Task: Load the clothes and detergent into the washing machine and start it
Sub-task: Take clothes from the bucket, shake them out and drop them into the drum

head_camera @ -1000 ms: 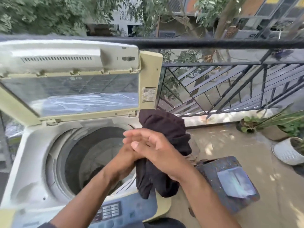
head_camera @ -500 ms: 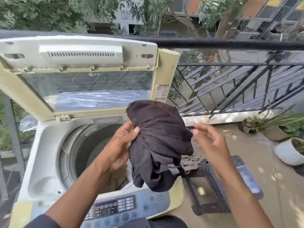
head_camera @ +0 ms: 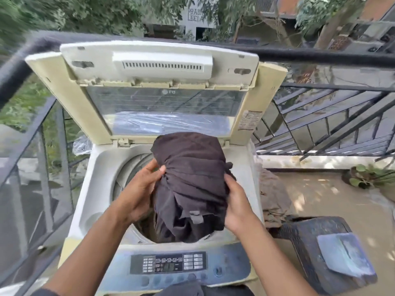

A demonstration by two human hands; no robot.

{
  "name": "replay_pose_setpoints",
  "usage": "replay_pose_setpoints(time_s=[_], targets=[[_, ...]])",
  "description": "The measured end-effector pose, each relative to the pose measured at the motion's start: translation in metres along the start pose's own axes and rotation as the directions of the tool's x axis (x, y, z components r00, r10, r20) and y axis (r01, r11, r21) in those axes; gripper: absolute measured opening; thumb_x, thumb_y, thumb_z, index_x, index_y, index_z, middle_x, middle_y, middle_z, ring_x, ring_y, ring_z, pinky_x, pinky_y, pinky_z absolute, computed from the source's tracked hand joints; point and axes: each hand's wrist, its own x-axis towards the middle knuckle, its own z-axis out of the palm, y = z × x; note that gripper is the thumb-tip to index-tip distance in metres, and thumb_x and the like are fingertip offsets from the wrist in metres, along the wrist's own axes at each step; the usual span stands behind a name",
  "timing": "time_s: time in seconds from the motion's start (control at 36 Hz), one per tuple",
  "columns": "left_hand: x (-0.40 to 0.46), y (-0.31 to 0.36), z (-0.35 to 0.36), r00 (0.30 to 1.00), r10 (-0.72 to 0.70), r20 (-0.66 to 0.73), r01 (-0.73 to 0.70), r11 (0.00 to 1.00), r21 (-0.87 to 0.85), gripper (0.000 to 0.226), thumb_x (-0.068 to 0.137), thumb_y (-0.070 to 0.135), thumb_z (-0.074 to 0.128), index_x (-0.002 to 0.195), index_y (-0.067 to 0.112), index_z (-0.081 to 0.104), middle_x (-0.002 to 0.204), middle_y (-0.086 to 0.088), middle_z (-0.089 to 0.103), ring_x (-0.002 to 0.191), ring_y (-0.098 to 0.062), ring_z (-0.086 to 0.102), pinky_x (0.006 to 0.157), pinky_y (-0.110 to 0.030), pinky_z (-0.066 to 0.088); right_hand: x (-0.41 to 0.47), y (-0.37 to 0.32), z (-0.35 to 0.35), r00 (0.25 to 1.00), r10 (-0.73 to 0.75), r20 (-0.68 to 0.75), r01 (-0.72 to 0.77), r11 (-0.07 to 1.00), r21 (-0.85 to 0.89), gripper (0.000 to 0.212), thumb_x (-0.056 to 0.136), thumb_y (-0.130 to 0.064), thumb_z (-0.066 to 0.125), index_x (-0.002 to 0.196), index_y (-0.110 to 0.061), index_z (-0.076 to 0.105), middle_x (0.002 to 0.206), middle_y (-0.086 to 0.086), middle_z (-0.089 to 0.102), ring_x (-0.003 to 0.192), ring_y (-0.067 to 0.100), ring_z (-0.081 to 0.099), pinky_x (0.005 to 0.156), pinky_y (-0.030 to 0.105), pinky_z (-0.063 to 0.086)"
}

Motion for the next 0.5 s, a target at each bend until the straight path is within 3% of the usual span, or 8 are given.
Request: replay_pose_setpoints(time_s=[0.08, 0.19, 0.25, 0.31, 0.36, 0.5], targets=[[-0.003, 0.009, -0.019, 0.979, -0.01, -0.201, 0.037, 0.99, 0.132, 0.035, 0.11, 0.013, 0.051, 0.142, 0.019, 0.062, 0.136, -0.01, 0.073, 0.124, -0.03, 0.07, 0.105, -0.046, 0.057, 0.015, 0.002, 0.006, 0.998, -0.034, -0.047, 0.028, 0.992, -0.121, 0.029, 0.101, -0.016, 0.062, 0.129, -0.012, 0.069, 0.121, 0.019, 0.075, 0.103, 0.035, 0.075, 0.079, 0.045, 0.063], [0.004, 0.006, -0.046, 0.876, -0.057, -0.48, 0.187, 0.956, 0.227, 0.021, 0.106, 0.015, 0.062, 0.124, 0.015, 0.072, 0.116, -0.013, 0.08, 0.105, -0.031, 0.076, 0.092, -0.042, 0.061, 0.044, 0.006, 0.005, 0.973, -0.112, -0.2, 0.047, 0.951, -0.305, 0.036, 0.091, 0.002, 0.072, 0.125, -0.008, 0.067, 0.114, 0.019, 0.077, 0.103, 0.037, 0.075, 0.083, 0.049, 0.063], [0.009, 0.001, -0.055, 0.835, -0.106, -0.541, 0.272, 0.933, 0.237, 0.023, 0.097, 0.019, 0.072, 0.118, 0.01, 0.073, 0.111, -0.018, 0.078, 0.1, -0.033, 0.074, 0.091, -0.045, 0.061, 0.06, 0.01, 0.006, 0.963, -0.089, -0.256, -0.008, 0.935, -0.354, 0.039, 0.086, 0.006, 0.073, 0.124, -0.005, 0.068, 0.11, 0.019, 0.078, 0.102, 0.039, 0.075, 0.089, 0.057, 0.061], [0.011, -0.003, -0.059, 0.796, -0.137, -0.589, 0.341, 0.906, 0.25, 0.003, 0.096, 0.014, 0.072, 0.099, 0.015, 0.071, 0.098, -0.013, 0.073, 0.086, -0.027, 0.069, 0.075, -0.034, 0.057, 0.078, 0.013, 0.007, 0.948, -0.058, -0.314, -0.073, 0.917, -0.391, 0.04, 0.083, 0.008, 0.073, 0.12, -0.003, 0.069, 0.105, 0.021, 0.078, 0.098, 0.041, 0.075, 0.088, 0.061, 0.06], [0.019, -0.011, -0.069, 0.76, -0.165, -0.628, 0.385, 0.894, 0.23, 0.022, 0.1, 0.002, 0.063, 0.082, 0.016, 0.065, 0.087, -0.014, 0.068, 0.073, -0.024, 0.064, 0.062, -0.028, 0.049, 0.095, 0.016, 0.007, 0.929, -0.039, -0.369, -0.128, 0.9, -0.417, 0.038, 0.082, 0.009, 0.072, 0.117, -0.004, 0.07, 0.104, 0.023, 0.077, 0.095, 0.04, 0.075, 0.084, 0.058, 0.061], [0.042, -0.016, -0.08, 0.746, -0.154, -0.648, 0.426, 0.858, 0.286, 0.027, 0.099, -0.008, 0.054, 0.085, 0.011, 0.068, 0.08, -0.01, 0.069, 0.069, -0.022, 0.065, 0.043, -0.017, 0.049, 0.128, 0.017, 0.021, 0.913, -0.039, -0.406, -0.158, 0.883, -0.442, 0.037, 0.089, 0.006, 0.068, 0.124, -0.004, 0.062, 0.111, 0.02, 0.072, 0.1, 0.037, 0.071, 0.093, 0.055, 0.058]])
